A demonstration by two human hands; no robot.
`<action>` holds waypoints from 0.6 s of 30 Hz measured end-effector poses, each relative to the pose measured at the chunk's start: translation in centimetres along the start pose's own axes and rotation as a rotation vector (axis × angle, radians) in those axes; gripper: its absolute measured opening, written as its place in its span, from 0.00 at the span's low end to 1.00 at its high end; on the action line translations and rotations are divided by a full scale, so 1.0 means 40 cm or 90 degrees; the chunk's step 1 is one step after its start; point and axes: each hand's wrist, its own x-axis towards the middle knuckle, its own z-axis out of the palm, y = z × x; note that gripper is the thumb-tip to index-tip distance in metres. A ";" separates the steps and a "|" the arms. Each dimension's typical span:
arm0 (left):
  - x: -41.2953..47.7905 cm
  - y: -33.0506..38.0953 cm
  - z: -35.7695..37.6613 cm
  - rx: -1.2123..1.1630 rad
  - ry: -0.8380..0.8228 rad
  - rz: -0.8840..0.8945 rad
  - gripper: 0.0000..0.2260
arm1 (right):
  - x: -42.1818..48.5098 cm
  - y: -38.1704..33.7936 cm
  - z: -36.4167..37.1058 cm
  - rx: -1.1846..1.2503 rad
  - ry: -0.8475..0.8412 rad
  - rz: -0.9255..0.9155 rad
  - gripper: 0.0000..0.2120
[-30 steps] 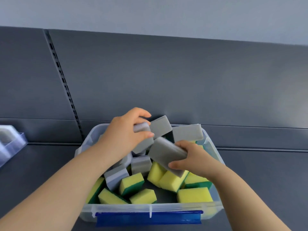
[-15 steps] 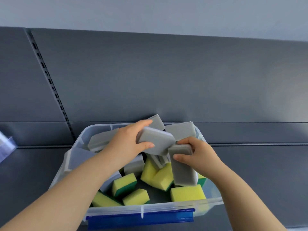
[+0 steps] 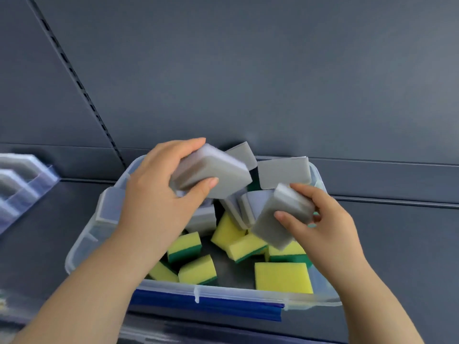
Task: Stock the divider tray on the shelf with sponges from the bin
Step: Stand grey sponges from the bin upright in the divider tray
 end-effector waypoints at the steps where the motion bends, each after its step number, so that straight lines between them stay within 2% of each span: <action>1: -0.006 -0.002 -0.014 0.045 0.003 0.045 0.20 | -0.003 -0.008 0.003 -0.022 0.009 -0.024 0.21; 4: -0.039 -0.015 -0.067 0.107 -0.020 0.119 0.19 | -0.025 -0.057 0.022 -0.086 0.024 -0.078 0.20; 10: -0.116 -0.111 -0.238 0.114 -0.008 0.112 0.20 | -0.130 -0.212 0.186 -0.027 0.004 -0.151 0.21; 15: -0.218 -0.260 -0.505 0.202 0.052 0.168 0.17 | -0.268 -0.352 0.410 0.002 0.001 -0.206 0.22; 18: -0.306 -0.376 -0.699 0.235 0.049 0.109 0.18 | -0.361 -0.446 0.563 0.031 -0.020 -0.239 0.23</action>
